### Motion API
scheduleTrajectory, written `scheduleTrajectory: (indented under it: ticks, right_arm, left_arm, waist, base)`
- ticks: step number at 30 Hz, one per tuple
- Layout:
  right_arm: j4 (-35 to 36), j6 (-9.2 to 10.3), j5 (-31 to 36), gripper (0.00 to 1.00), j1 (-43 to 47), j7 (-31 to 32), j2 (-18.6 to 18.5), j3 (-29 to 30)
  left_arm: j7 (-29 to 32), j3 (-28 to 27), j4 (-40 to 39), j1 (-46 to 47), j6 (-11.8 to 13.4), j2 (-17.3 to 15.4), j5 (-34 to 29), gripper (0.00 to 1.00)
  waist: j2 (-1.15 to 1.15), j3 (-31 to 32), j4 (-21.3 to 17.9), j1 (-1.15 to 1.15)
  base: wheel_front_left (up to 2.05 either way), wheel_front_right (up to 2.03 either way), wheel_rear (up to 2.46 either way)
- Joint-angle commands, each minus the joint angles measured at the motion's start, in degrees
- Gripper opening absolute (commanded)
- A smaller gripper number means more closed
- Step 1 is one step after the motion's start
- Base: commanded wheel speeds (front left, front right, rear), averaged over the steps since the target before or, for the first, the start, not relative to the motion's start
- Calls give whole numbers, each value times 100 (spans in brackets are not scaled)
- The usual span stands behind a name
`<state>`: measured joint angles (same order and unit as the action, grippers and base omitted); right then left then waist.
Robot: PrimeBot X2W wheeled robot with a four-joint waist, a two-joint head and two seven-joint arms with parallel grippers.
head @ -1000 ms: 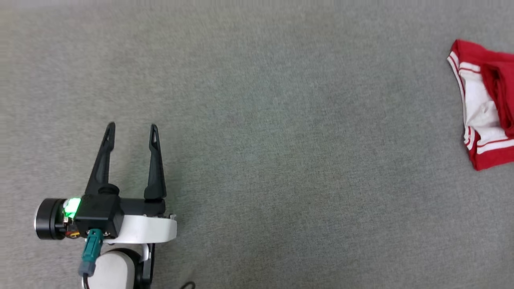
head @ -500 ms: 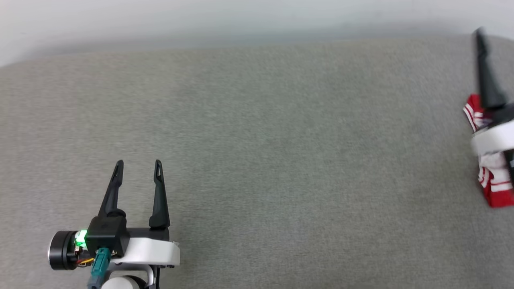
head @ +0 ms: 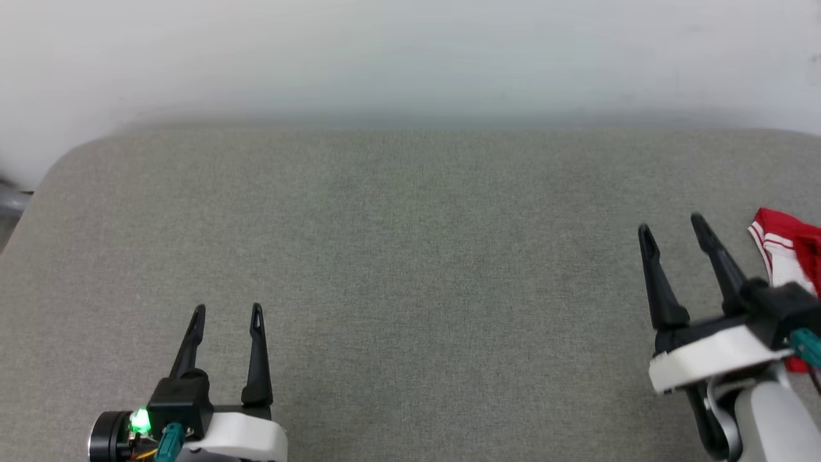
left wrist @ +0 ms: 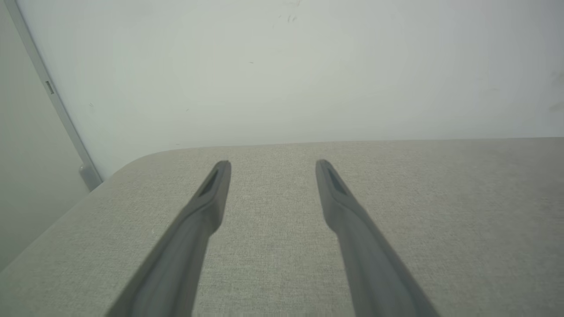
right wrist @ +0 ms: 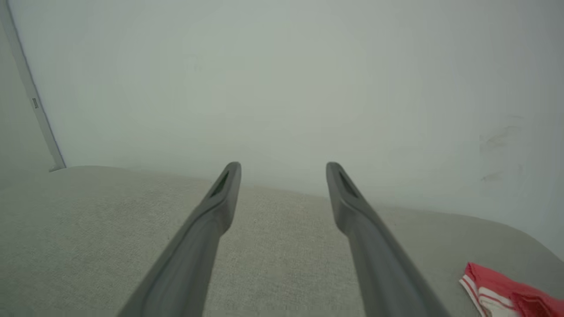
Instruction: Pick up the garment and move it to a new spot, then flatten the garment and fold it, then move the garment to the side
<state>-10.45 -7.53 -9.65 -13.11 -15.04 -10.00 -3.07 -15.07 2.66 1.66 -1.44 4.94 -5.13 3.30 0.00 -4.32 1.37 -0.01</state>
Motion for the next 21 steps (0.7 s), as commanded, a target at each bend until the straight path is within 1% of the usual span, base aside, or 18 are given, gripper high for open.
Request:
scheduleTrajectory:
  ticks: [1,10,21]
  right_arm:
    - [17,8,-47,100,254,-13,97,65]
    - [307,7,-71,100,1334,-12,394,338]
    - [696,7,-13,100,1956,-13,563,392]
  left_arm:
    - [-13,-26,32,-88,-28,1,30,100]
    - [-13,-65,102,-449,-187,-5,70,100]
    - [-12,-33,165,-619,-327,37,41,100]
  waist:
    - [0,135,-31,1]
    - [0,504,-166,1]
    - [0,663,-191,1]
  base:
    - [0,0,0]
    - [0,0,0]
    - [0,0,0]
